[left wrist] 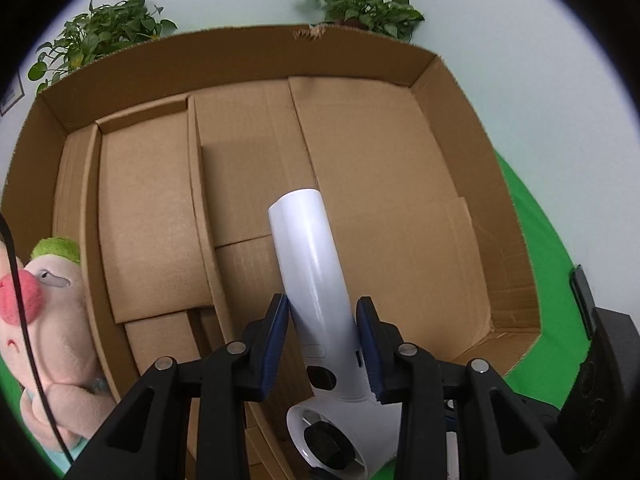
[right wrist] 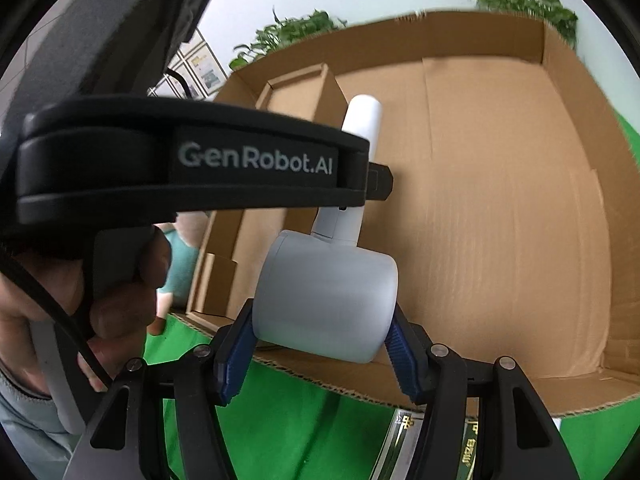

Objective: Organize objects
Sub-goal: 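Lift the hair dryer with the right tool and carry it over the box, then lower the hair dryer upright beside the narrow tray and open the right tool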

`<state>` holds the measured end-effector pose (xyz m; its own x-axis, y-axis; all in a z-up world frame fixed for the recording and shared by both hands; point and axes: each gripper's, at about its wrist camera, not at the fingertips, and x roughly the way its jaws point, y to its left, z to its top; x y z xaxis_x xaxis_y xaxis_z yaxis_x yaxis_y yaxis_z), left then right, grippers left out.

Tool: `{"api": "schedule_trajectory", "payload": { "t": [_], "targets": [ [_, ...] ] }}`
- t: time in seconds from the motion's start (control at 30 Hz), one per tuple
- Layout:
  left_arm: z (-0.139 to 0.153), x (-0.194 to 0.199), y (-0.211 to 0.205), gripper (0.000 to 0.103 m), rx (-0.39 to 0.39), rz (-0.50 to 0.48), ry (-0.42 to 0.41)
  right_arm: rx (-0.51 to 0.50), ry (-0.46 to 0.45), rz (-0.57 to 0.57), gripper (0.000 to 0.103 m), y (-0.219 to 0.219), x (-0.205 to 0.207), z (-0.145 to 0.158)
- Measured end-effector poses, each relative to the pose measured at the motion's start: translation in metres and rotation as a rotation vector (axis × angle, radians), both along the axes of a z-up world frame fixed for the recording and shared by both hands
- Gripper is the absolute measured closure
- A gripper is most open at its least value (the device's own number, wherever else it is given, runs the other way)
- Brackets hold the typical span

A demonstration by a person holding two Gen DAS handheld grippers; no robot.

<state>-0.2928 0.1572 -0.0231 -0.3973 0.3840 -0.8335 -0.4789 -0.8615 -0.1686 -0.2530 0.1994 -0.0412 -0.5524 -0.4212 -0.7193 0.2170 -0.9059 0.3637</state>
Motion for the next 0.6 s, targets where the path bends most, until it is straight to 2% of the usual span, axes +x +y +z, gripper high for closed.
{"api": "schedule_trajectory", "payload": {
  "t": [0.2,0.37,0.47,0.53,0.6],
  "targets": [
    [-0.015,-0.009,0.002,0.069,-0.048,0.008,-0.026,-0.030,-0.043,0.007,0.046,-0.005,-0.010,-0.020],
    [0.001,-0.006,-0.009,0.069,-0.056,0.065,0.035,-0.033,-0.028,0.000,0.047,-0.009,-0.013,-0.022],
    [0.021,-0.007,-0.027,0.069,0.052,0.100,0.045,-0.023,-0.061,-0.014,0.049,-0.009,-0.018,-0.028],
    [0.032,-0.005,-0.035,0.069,0.065,0.113,0.077,0.023,-0.062,-0.022,0.049,-0.016,-0.020,-0.031],
    [0.039,-0.001,-0.043,0.069,0.078,0.115,0.091,0.027,-0.081,-0.023,0.049,-0.024,-0.024,-0.031]
  ]
}}
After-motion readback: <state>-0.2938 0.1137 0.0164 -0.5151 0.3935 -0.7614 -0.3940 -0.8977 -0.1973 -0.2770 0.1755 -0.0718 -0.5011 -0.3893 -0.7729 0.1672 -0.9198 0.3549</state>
